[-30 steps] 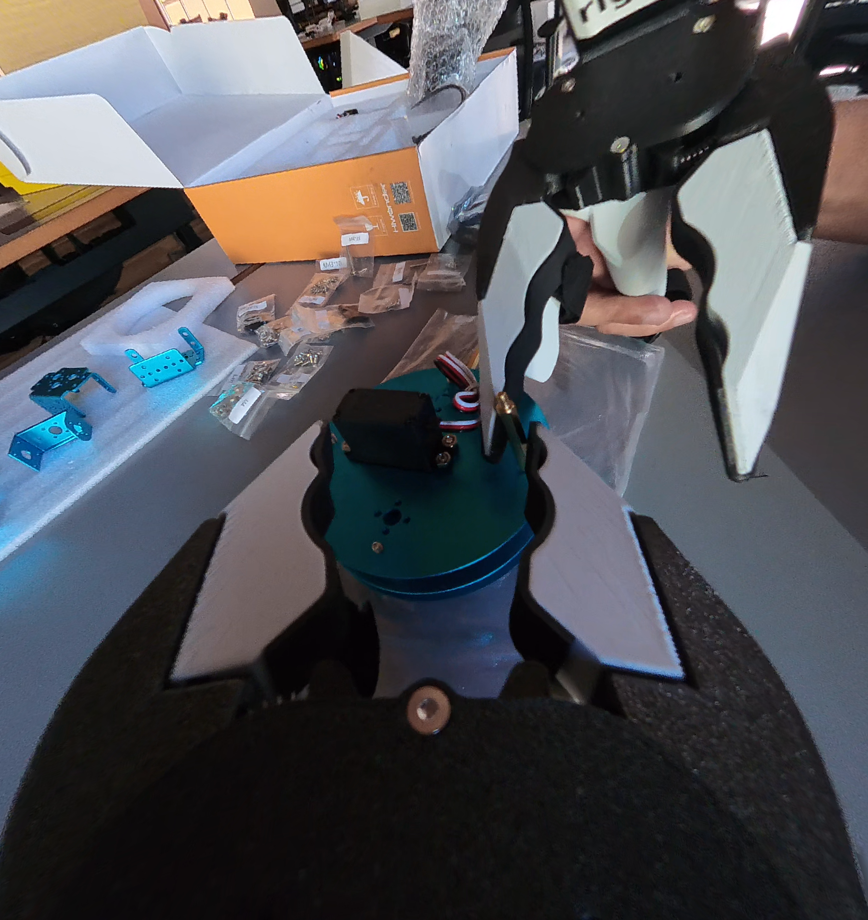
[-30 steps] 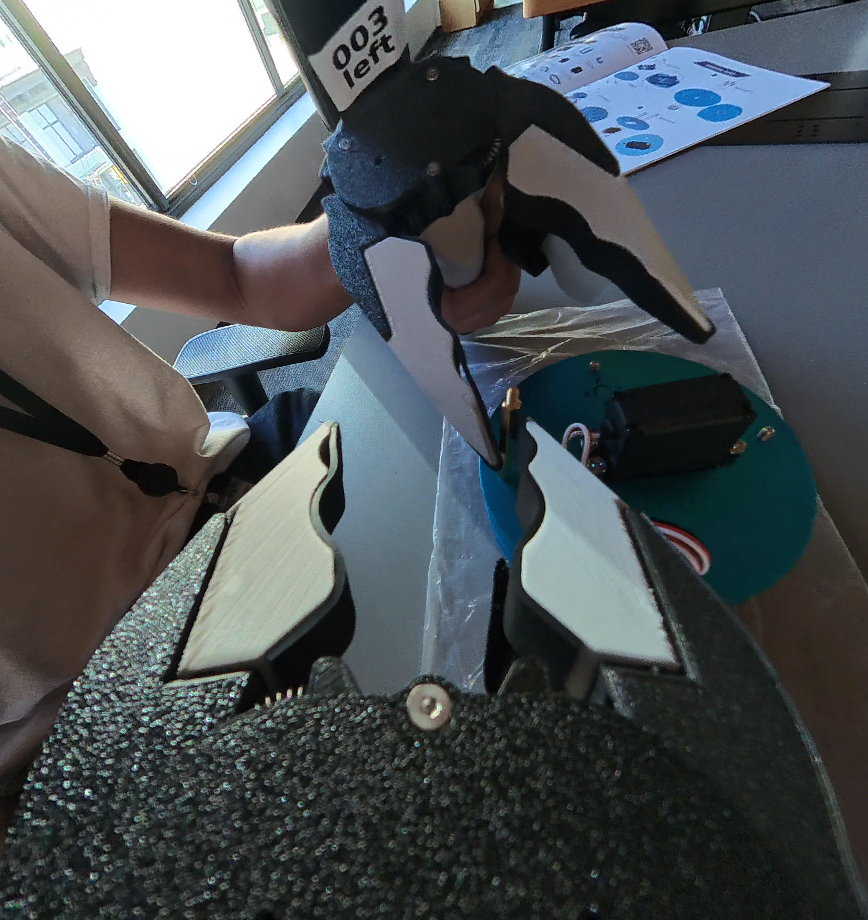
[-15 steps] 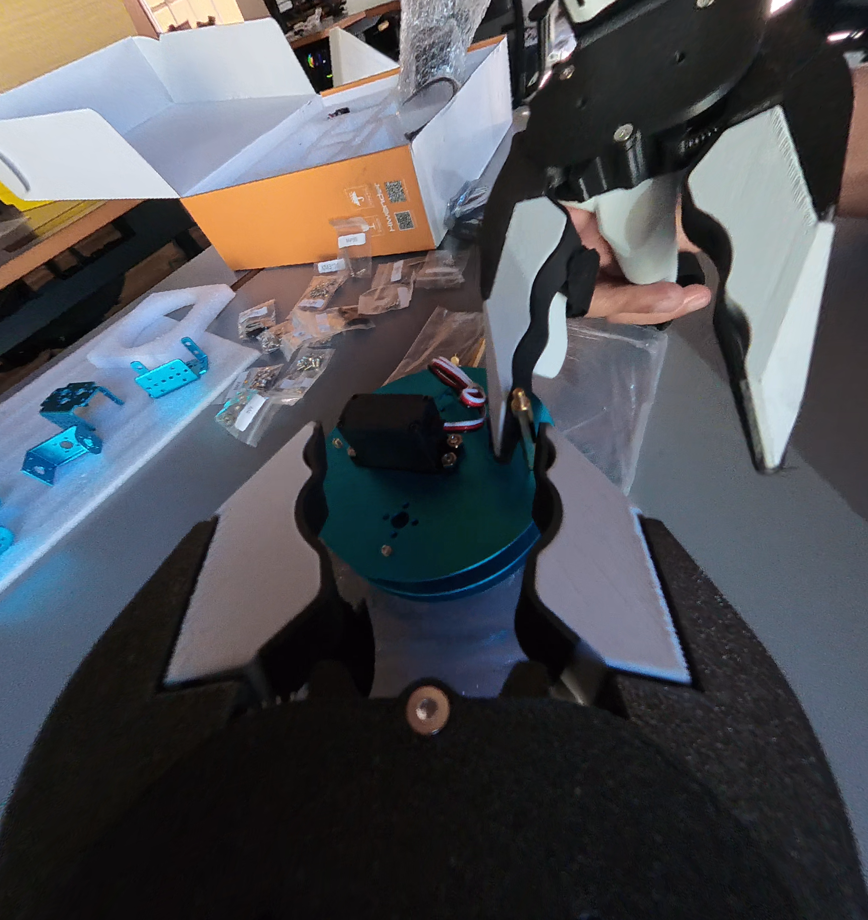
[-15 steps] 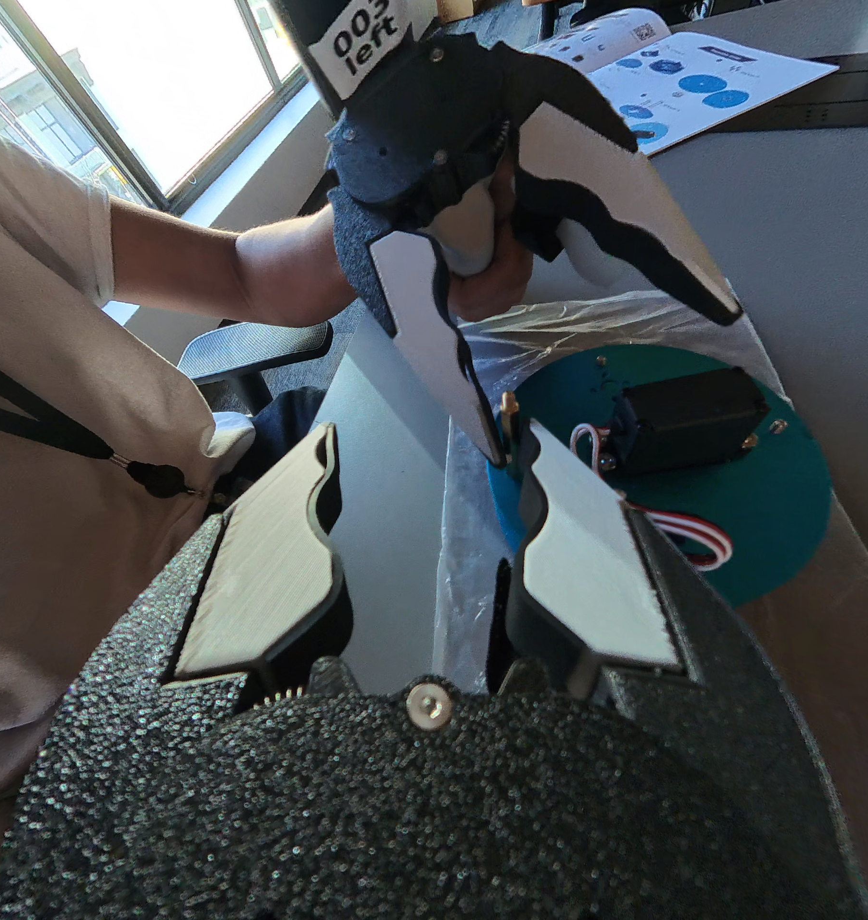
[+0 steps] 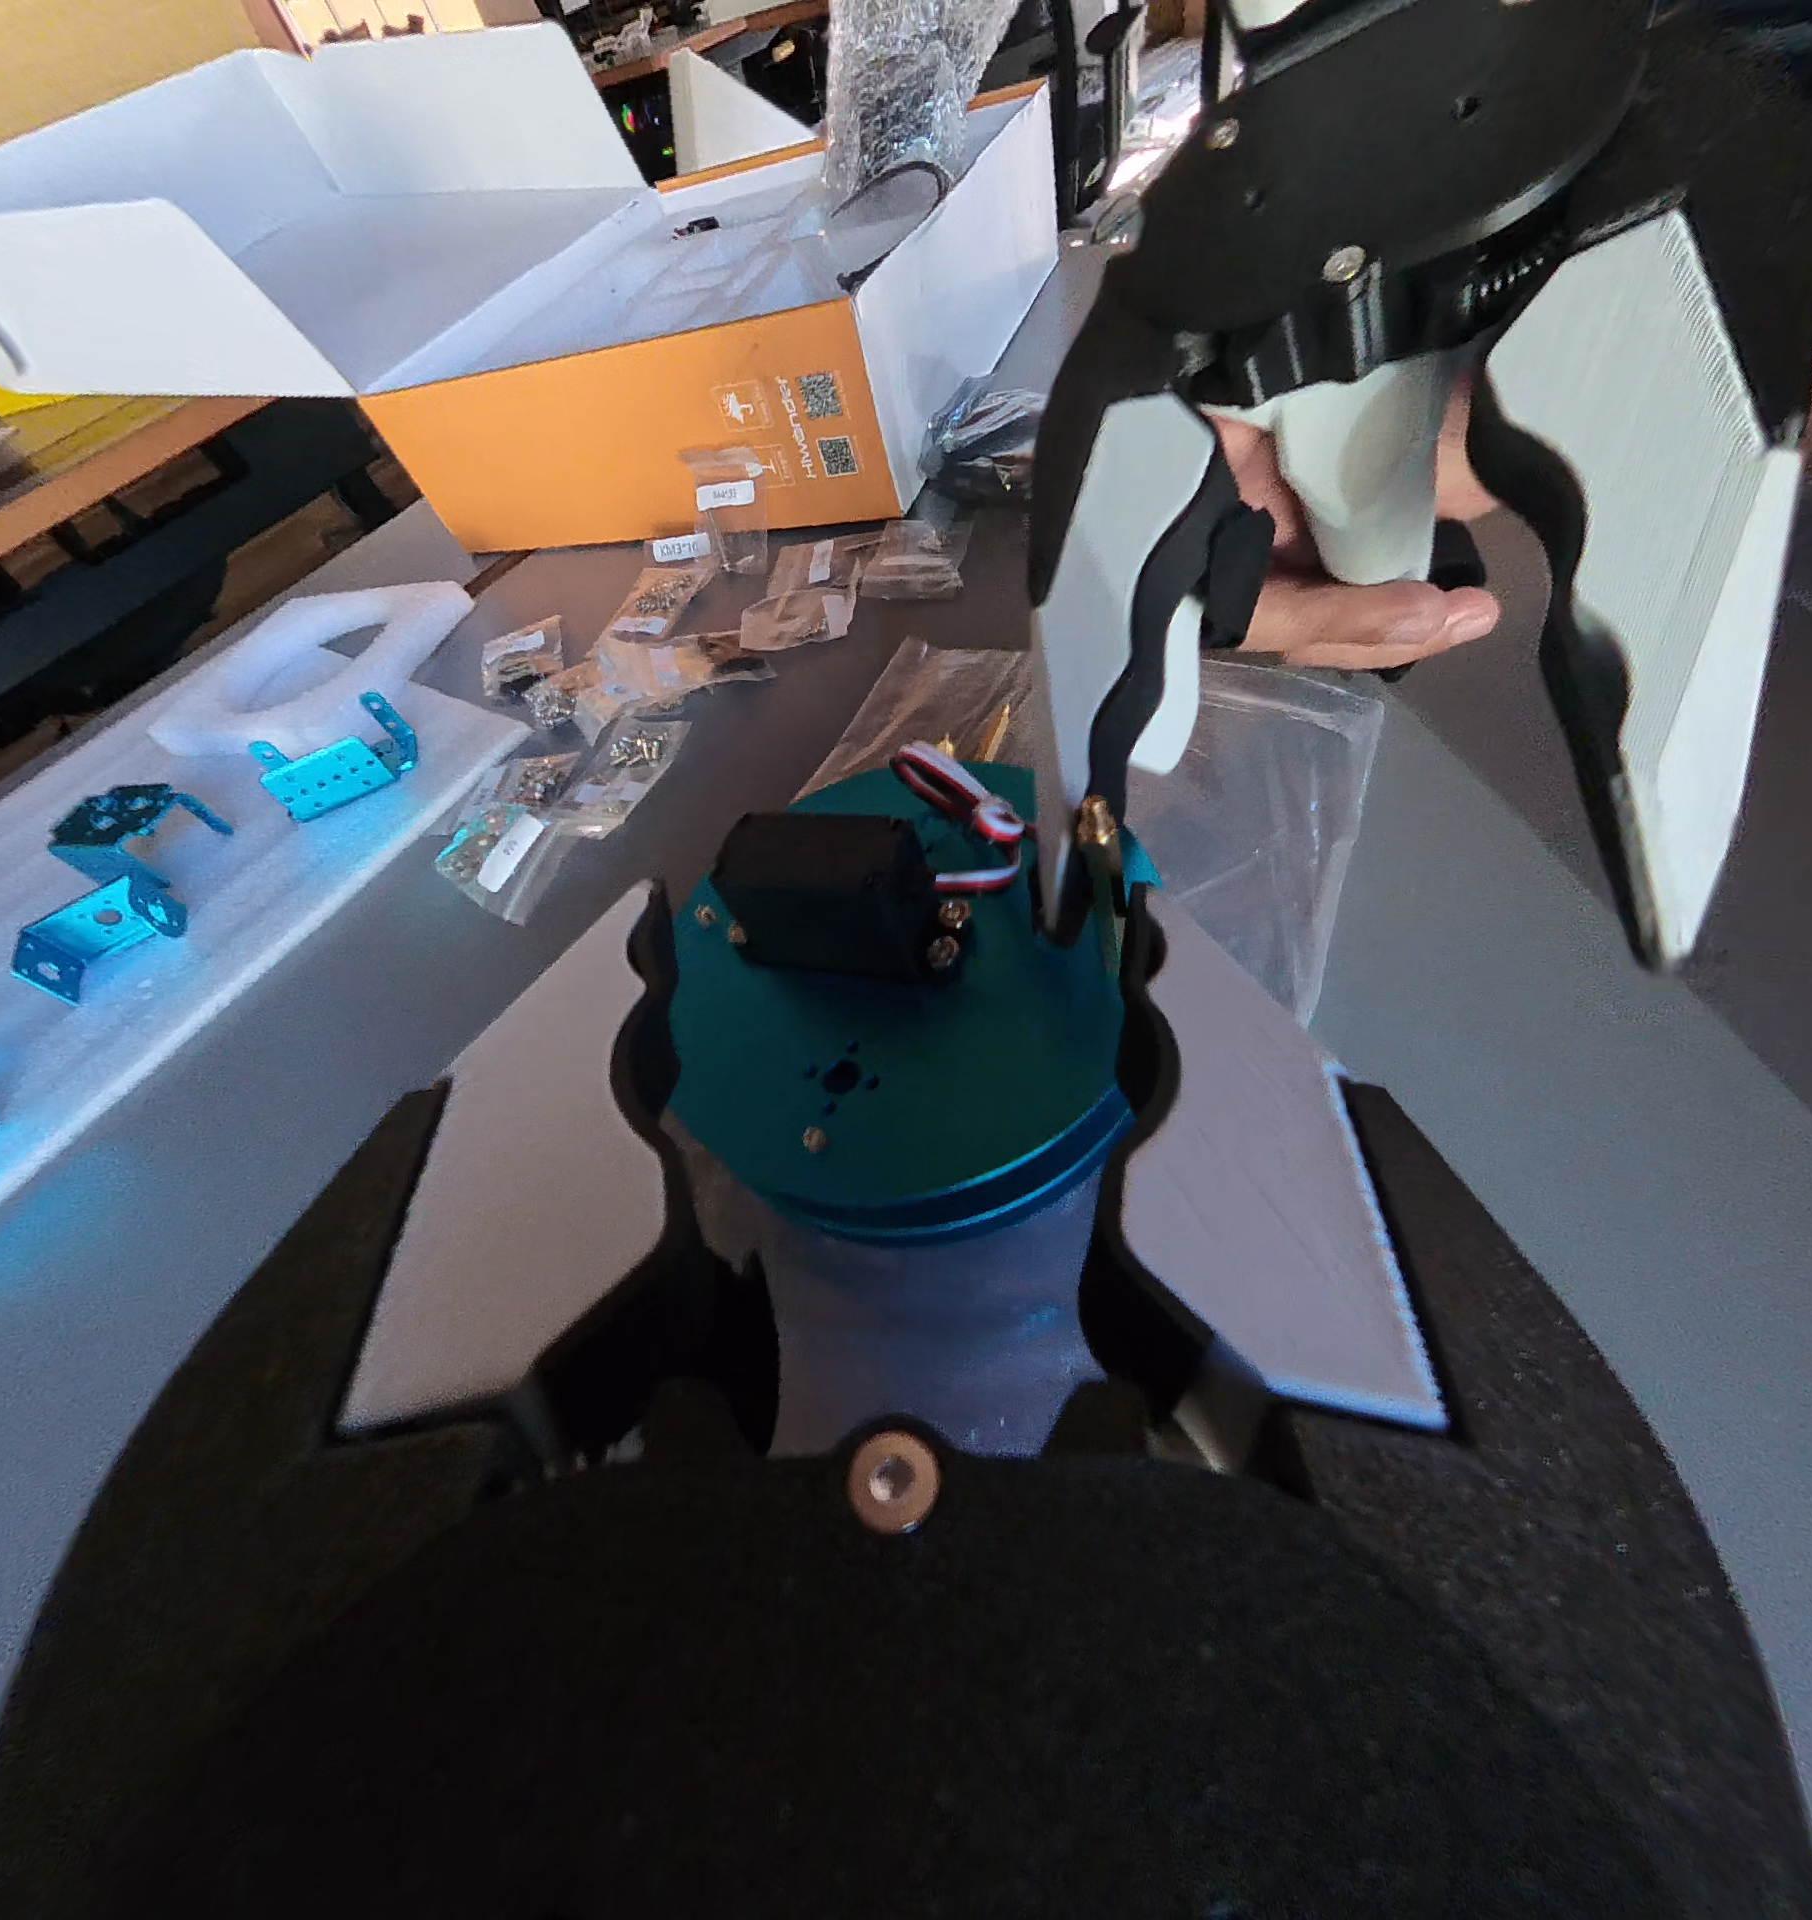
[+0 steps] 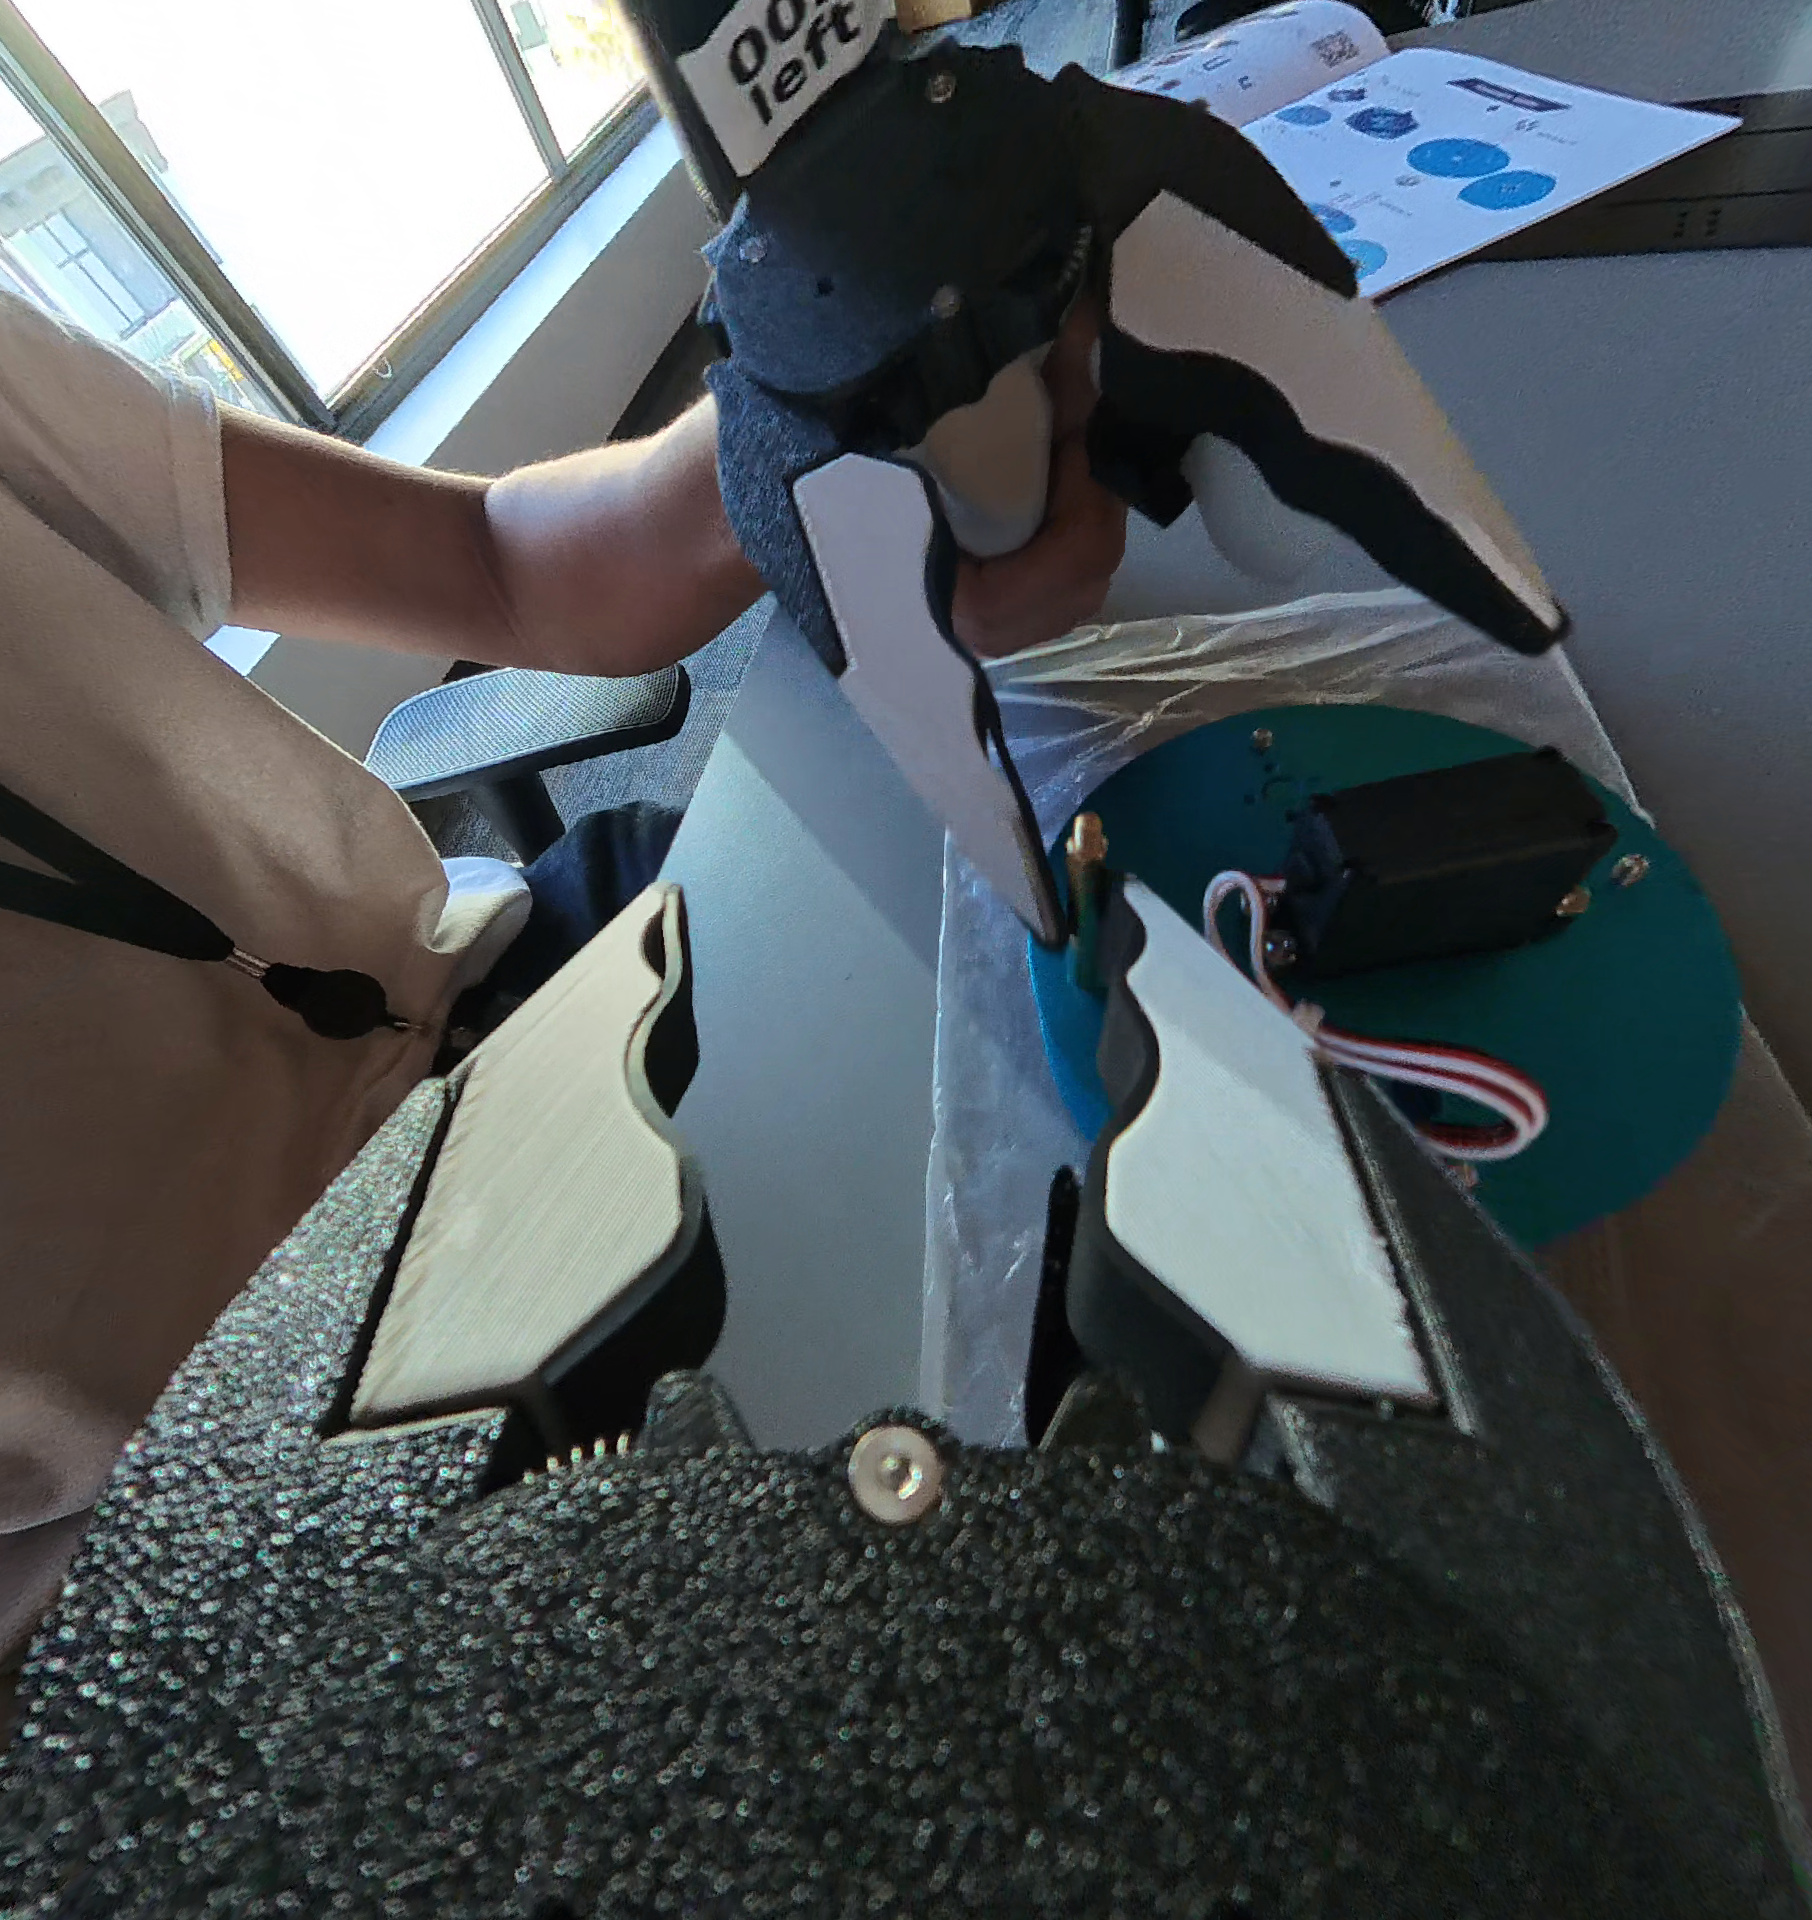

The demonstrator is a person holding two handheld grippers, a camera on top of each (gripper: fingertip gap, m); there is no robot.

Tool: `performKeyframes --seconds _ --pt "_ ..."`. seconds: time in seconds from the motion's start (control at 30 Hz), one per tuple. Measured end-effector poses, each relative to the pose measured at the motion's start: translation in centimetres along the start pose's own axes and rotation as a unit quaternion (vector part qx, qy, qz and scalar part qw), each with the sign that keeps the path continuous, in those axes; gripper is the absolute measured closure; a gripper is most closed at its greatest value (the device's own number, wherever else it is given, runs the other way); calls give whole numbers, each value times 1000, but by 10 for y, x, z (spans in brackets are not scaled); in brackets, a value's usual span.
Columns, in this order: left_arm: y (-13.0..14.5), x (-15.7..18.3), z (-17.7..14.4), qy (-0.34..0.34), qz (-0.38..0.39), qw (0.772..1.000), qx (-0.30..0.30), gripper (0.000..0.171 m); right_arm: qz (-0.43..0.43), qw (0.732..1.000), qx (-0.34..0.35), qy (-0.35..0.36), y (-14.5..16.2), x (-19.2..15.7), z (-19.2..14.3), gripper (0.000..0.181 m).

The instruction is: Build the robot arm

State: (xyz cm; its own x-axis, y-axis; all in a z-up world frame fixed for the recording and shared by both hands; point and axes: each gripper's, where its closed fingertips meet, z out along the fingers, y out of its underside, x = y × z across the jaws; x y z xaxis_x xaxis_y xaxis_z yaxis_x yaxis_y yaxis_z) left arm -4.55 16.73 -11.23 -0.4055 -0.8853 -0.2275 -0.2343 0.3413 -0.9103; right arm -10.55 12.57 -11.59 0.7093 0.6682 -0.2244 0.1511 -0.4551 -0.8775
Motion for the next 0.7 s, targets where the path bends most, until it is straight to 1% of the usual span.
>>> performKeyframes --seconds 0.03,0.1,0.2,0.33,0.4,0.43,0.53,0.57,0.6,0.7 --pt "3 -2 -3 2 -9 1000 1 85 1 1000 1 3 1 0 -3 104" --pt "8 -7 -10 -5 -17 1000 5 90 4 1000 6 6 4 0 -10 108" --pt "2 1 -14 13 -25 999 21 90 7 1000 16 8 0 4 -12 109" --pt "-9 6 1 3 1 1000 16 88 -5 1000 12 -4 -9 -1 2 105" --pt "-8 3 6 -8 5 1000 8 87 -7 1000 7 -3 -8 -3 4 103" --pt "-6 2 6 -10 7 1000 4 84 -2 1000 9 -3 -7 -4 2 101" --pt "3 -4 -5 -7 -9 1000 6 80 7 1000 14 -1 -2 -5 -7 101" --pt "7 -8 -10 -13 -15 1000 5 83 6 1000 14 2 0 -5 -11 106" --pt "9 -12 -15 -19 -17 1000 7 85 6 1000 17 5 0 -5 -14 107" --pt "2 -5 -23 0 -31 999 31 85 2 1000 26 15 -6 -2 -16 104"
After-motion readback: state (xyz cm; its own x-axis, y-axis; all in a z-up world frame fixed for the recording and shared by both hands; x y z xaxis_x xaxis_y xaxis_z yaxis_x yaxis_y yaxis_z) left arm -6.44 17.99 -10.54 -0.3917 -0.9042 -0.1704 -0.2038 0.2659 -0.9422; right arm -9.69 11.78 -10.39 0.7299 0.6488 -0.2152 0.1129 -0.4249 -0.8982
